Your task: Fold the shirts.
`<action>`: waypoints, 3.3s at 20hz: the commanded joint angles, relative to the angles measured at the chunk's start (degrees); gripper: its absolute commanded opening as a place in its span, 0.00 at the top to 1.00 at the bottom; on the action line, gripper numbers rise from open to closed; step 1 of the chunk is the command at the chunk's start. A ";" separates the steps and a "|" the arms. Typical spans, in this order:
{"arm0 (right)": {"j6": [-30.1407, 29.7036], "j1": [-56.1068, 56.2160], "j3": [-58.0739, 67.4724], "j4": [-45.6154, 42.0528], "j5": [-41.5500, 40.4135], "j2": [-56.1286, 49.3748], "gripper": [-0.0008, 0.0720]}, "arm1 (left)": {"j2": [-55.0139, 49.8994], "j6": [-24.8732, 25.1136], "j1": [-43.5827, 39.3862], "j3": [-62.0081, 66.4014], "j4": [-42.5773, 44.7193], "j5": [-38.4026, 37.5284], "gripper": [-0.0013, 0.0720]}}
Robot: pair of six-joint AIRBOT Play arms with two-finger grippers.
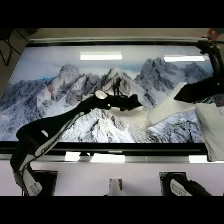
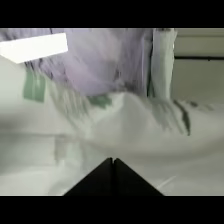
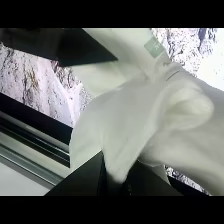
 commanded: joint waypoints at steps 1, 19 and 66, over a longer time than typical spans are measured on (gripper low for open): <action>1.20 2.80 0.02 4.50 -6.80 -5.18 0.95 | 8.66 -3.50 10.25 -0.02 16.17 -1.29 0.95; -0.79 1.88 -0.37 -1.22 -10.82 -21.09 0.07 | 41.31 -1.49 29.57 -0.20 27.87 -14.84 0.94; -3.30 -56.11 9.68 -11.50 1.40 -18.84 0.95 | 41.33 -1.49 29.57 -0.20 30.49 -19.78 0.94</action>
